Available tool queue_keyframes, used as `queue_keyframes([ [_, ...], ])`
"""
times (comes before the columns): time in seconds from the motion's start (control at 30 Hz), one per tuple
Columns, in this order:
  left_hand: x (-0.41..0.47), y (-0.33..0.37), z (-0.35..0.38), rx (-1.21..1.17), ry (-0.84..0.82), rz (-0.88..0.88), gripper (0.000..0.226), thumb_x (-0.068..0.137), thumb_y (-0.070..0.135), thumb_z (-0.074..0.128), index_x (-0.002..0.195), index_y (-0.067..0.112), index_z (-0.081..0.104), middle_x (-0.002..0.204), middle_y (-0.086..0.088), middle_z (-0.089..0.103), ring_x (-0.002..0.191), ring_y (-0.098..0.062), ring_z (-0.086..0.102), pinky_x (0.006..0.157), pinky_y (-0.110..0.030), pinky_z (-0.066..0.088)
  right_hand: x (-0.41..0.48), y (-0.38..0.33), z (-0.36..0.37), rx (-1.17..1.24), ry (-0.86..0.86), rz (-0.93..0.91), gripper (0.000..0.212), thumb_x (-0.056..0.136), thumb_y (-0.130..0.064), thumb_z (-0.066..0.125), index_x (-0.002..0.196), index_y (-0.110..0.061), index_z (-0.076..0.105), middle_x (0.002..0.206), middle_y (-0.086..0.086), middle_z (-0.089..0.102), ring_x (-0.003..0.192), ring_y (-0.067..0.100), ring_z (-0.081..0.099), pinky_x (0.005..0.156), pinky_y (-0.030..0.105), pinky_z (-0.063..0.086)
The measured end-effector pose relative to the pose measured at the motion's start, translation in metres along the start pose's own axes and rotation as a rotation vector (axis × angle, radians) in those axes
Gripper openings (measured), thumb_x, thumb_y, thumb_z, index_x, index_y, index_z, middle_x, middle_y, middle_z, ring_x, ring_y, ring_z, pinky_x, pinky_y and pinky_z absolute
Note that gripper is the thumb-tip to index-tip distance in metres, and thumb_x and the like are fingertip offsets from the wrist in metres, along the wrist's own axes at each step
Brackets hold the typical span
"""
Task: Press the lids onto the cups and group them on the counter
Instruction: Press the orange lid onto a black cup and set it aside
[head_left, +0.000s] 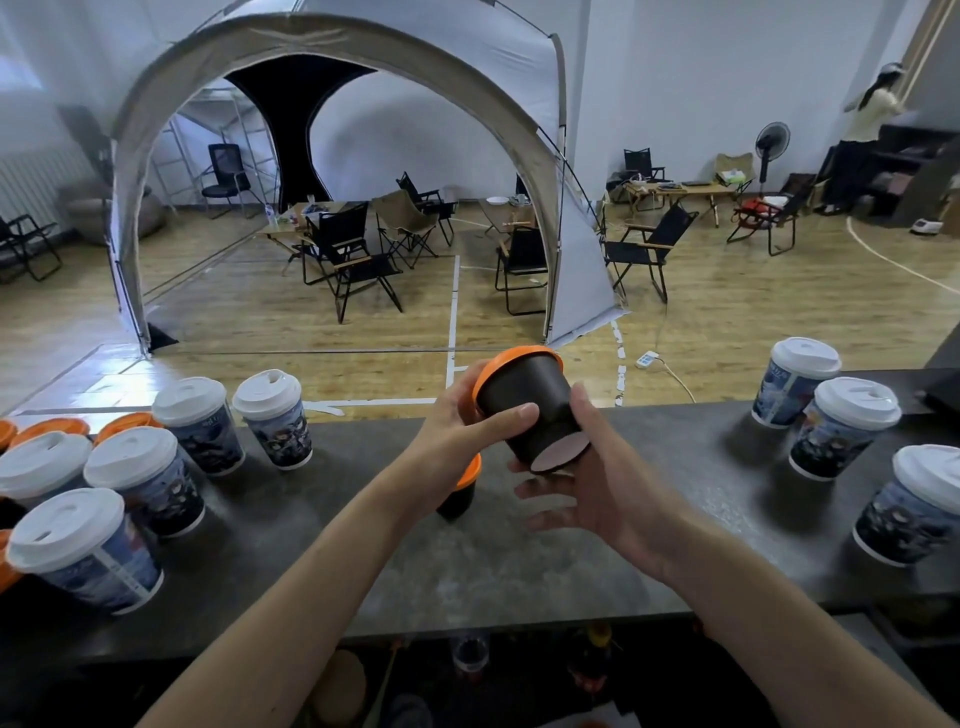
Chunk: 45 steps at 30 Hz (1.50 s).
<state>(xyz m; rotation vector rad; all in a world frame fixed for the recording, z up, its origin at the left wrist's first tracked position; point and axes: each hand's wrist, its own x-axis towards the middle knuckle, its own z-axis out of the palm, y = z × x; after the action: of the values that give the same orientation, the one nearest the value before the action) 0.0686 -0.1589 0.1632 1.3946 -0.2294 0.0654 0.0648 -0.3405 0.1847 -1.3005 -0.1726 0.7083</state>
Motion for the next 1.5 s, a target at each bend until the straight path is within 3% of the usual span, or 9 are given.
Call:
queue_keyframes([
  [0.23, 0.006, -0.005, 0.006, -0.119, 0.057, -0.039, 0.063, 0.078, 0.034, 0.076, 0.133, 0.009, 0.055, 0.110, -0.016, 0.068, 0.098, -0.029, 0.066, 0.079, -0.033, 0.055, 0.005, 0.007, 0.005, 0.276, -0.115, 0.102, 0.081, 0.096, -0.073, 0.030, 0.116, -0.002, 0.065, 0.086, 0.015, 0.068, 0.069, 0.023, 0.064, 0.062, 0.034, 0.054],
  [0.4, 0.012, -0.009, 0.000, 0.068, 0.094, -0.056, 0.050, 0.083, 0.039, 0.077, 0.127, 0.022, 0.063, 0.115, -0.009, 0.073, 0.108, -0.027, 0.070, 0.096, -0.041, 0.055, 0.007, 0.008, 0.003, 0.173, -0.022, 0.063, 0.076, 0.092, -0.073, 0.038, 0.110, -0.006, 0.068, 0.080, 0.011, 0.061, 0.066, 0.022, 0.062, 0.058, 0.033, 0.054],
  [0.5, 0.013, -0.002, 0.004, -0.082, 0.014, -0.105, 0.059, 0.090, 0.030, 0.067, 0.131, -0.010, 0.052, 0.092, -0.013, 0.070, 0.076, -0.020, 0.071, 0.070, -0.028, 0.054, 0.009, 0.007, 0.006, 0.369, -0.111, 0.091, 0.076, 0.098, -0.068, 0.035, 0.124, -0.001, 0.059, 0.078, 0.010, 0.059, 0.065, 0.019, 0.056, 0.062, 0.030, 0.051],
  [0.6, 0.014, -0.003, 0.008, -0.114, 0.021, -0.145, 0.065, 0.087, 0.030, 0.066, 0.124, -0.020, 0.048, 0.072, -0.009, 0.064, 0.053, -0.014, 0.062, 0.052, -0.025, 0.048, 0.011, 0.010, 0.005, 0.458, -0.141, 0.116, 0.079, 0.098, -0.068, 0.034, 0.133, -0.001, 0.054, 0.077, 0.009, 0.059, 0.064, 0.019, 0.057, 0.064, 0.030, 0.051],
  [0.77, 0.018, -0.009, 0.009, -0.136, 0.091, -0.130, 0.063, 0.074, 0.034, 0.077, 0.120, -0.006, 0.061, 0.097, -0.020, 0.067, 0.088, -0.033, 0.064, 0.073, -0.035, 0.050, 0.012, 0.013, -0.001, 0.325, -0.097, 0.103, 0.086, 0.094, -0.076, 0.036, 0.124, 0.000, 0.063, 0.087, 0.014, 0.066, 0.067, 0.024, 0.062, 0.062, 0.036, 0.056],
  [0.93, 0.020, -0.008, 0.002, -0.081, -0.007, -0.124, 0.061, 0.084, 0.025, 0.076, 0.137, 0.004, 0.054, 0.124, -0.025, 0.065, 0.110, -0.034, 0.066, 0.086, -0.035, 0.054, 0.015, 0.013, -0.005, 0.152, 0.041, 0.007, 0.078, 0.085, -0.069, 0.053, 0.128, -0.005, 0.066, 0.096, 0.016, 0.072, 0.071, 0.021, 0.066, 0.070, 0.033, 0.056],
  [1.07, 0.022, -0.010, 0.002, -0.151, 0.021, -0.137, 0.067, 0.082, 0.030, 0.074, 0.140, 0.005, 0.051, 0.123, -0.021, 0.064, 0.110, -0.033, 0.063, 0.090, -0.038, 0.052, 0.016, 0.012, -0.007, 0.300, -0.042, 0.055, 0.079, 0.093, -0.071, 0.040, 0.126, -0.004, 0.067, 0.099, 0.019, 0.072, 0.072, 0.023, 0.064, 0.065, 0.034, 0.056],
  [1.27, 0.021, -0.016, 0.005, -0.133, 0.029, -0.141, 0.063, 0.080, 0.031, 0.077, 0.136, 0.009, 0.058, 0.126, -0.020, 0.067, 0.116, -0.034, 0.064, 0.106, -0.051, 0.046, 0.017, 0.018, -0.006, 0.092, 0.056, -0.020, 0.081, 0.084, -0.071, 0.051, 0.114, 0.002, 0.069, 0.093, 0.021, 0.072, 0.072, 0.025, 0.067, 0.069, 0.036, 0.057],
  [1.5, 0.016, -0.016, 0.017, -0.120, 0.092, -0.118, 0.053, 0.082, 0.029, 0.077, 0.131, 0.016, 0.058, 0.107, -0.018, 0.068, 0.078, -0.023, 0.070, 0.074, -0.035, 0.053, 0.017, 0.023, 0.000, 0.557, -0.143, 0.115, 0.078, 0.098, -0.070, 0.034, 0.115, 0.002, 0.060, 0.074, 0.009, 0.055, 0.062, 0.019, 0.055, 0.059, 0.029, 0.053],
])
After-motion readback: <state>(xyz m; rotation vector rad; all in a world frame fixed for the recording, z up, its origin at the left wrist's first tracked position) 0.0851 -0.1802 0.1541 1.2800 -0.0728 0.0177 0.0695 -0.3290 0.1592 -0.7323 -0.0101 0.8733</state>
